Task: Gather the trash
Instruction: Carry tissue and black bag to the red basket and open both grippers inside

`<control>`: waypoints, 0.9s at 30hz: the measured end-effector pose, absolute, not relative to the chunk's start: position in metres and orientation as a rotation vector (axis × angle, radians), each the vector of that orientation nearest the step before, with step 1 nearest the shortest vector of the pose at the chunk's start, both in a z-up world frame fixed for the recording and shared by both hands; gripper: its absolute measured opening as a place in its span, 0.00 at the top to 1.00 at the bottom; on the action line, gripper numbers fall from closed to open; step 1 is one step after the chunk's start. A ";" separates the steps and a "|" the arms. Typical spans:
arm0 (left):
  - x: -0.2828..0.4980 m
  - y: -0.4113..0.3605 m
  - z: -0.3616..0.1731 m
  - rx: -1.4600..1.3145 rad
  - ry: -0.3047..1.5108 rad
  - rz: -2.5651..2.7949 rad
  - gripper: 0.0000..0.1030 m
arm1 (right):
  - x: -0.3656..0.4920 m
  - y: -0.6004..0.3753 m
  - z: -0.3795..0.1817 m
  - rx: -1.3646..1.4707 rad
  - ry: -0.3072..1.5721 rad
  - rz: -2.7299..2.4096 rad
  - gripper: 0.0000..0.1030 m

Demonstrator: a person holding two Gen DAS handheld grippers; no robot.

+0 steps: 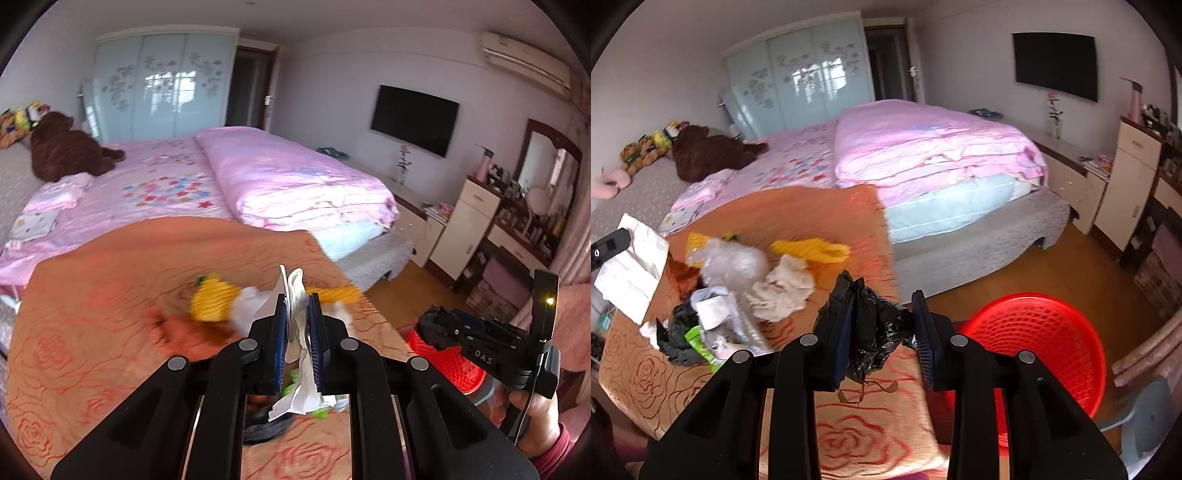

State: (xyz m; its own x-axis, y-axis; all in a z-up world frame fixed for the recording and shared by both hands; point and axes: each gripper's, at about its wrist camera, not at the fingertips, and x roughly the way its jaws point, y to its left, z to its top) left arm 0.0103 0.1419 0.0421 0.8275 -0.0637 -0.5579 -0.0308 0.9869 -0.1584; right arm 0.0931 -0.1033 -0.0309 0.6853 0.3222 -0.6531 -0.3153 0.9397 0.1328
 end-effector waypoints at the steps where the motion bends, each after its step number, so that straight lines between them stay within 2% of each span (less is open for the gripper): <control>1: 0.015 0.134 0.043 -0.153 0.596 -0.034 0.89 | 0.093 -0.109 -0.030 0.017 0.731 0.341 0.70; 19: 0.080 -0.004 0.024 -0.021 0.662 -0.262 0.89 | 0.094 -0.216 -0.022 0.157 0.686 0.084 0.70; 27: 0.111 -0.052 -0.001 -0.003 0.743 -0.341 0.89 | 0.092 -0.247 -0.023 0.194 0.681 0.015 0.70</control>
State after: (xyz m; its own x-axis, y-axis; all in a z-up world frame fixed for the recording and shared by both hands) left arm 0.1106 -0.0524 -0.0014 0.6838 -0.3052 -0.6628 0.3030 0.9451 -0.1225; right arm 0.0918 -0.2471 -0.0227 0.7778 0.0767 -0.6238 0.0499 0.9818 0.1831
